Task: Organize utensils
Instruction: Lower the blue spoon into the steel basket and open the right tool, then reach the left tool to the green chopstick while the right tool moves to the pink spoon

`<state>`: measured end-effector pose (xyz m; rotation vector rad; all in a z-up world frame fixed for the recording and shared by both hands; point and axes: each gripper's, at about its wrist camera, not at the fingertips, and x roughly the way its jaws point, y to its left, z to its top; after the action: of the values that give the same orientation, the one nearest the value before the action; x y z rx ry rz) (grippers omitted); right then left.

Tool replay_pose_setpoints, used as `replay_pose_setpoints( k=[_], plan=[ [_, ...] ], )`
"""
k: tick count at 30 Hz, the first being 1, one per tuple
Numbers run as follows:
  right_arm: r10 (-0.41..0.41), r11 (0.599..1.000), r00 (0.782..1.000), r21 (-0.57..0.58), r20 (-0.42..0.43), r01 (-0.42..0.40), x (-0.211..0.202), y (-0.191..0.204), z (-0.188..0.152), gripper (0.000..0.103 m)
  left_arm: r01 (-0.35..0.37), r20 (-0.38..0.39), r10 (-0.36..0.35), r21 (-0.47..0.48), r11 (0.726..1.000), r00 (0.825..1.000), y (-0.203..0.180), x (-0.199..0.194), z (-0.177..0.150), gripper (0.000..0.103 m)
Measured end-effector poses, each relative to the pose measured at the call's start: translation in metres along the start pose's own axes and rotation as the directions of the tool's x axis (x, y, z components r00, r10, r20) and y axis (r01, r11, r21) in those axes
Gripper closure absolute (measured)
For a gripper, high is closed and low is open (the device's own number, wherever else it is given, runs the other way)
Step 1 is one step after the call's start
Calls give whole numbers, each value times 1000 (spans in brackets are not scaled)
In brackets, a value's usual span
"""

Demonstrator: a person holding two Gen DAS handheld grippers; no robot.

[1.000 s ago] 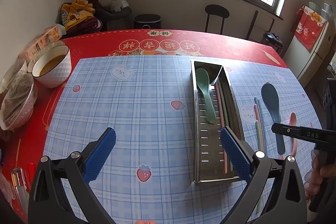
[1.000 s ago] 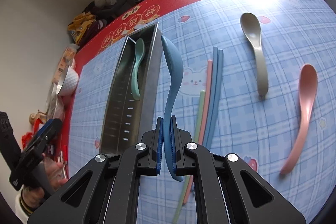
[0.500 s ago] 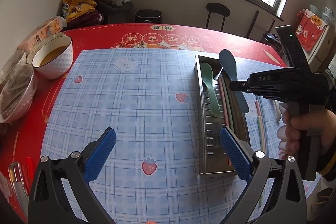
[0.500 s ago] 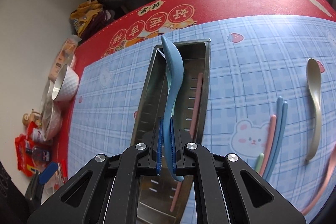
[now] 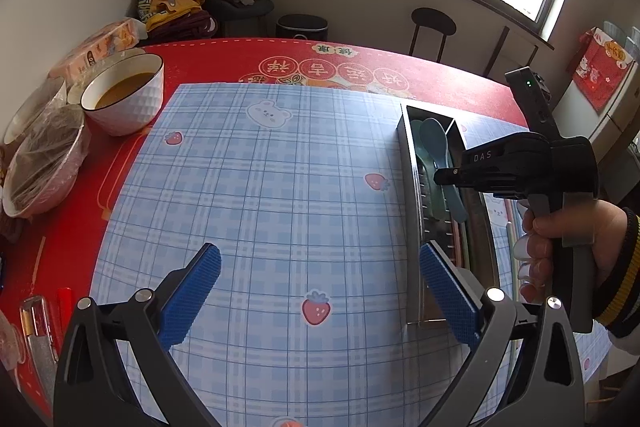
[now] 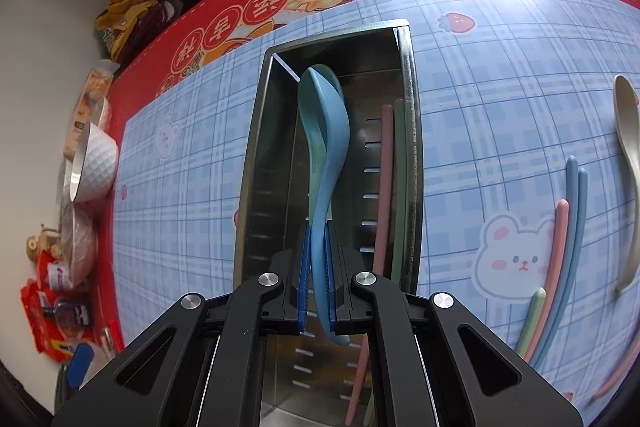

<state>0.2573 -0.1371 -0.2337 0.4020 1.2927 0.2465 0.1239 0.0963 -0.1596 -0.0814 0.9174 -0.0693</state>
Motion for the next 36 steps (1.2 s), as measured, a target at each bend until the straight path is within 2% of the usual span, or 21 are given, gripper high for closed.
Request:
replay_pose_setpoints(
  k=[7, 13, 21, 29, 36],
  plan=[
    [-2, 999, 1000, -47, -2, 2, 2, 5, 7, 94, 4, -10, -4, -1, 1000, 1000, -1, -3, -4, 6],
    [-36, 992, 998, -116, 46, 41, -14, 10, 5, 94, -2, -9, 2, 10, 1000, 1000, -6, -5, -4, 6],
    [-4, 987, 987, -156, 158, 29, -62, -2, -13, 94, 24, 3, -24, 31, 999, 1000, -26, -9, 2, 6],
    [-14, 994, 957, -97, 291, 44, -118, -61, -61, 94, 57, -8, -57, 95, 994, 998, -69, -7, 6, 7],
    [-91, 996, 942, 11, 324, 92, -142, -131, -105, 94, 154, -89, -140, 169, 974, 986, -124, 9, -5, 28]
  ],
)
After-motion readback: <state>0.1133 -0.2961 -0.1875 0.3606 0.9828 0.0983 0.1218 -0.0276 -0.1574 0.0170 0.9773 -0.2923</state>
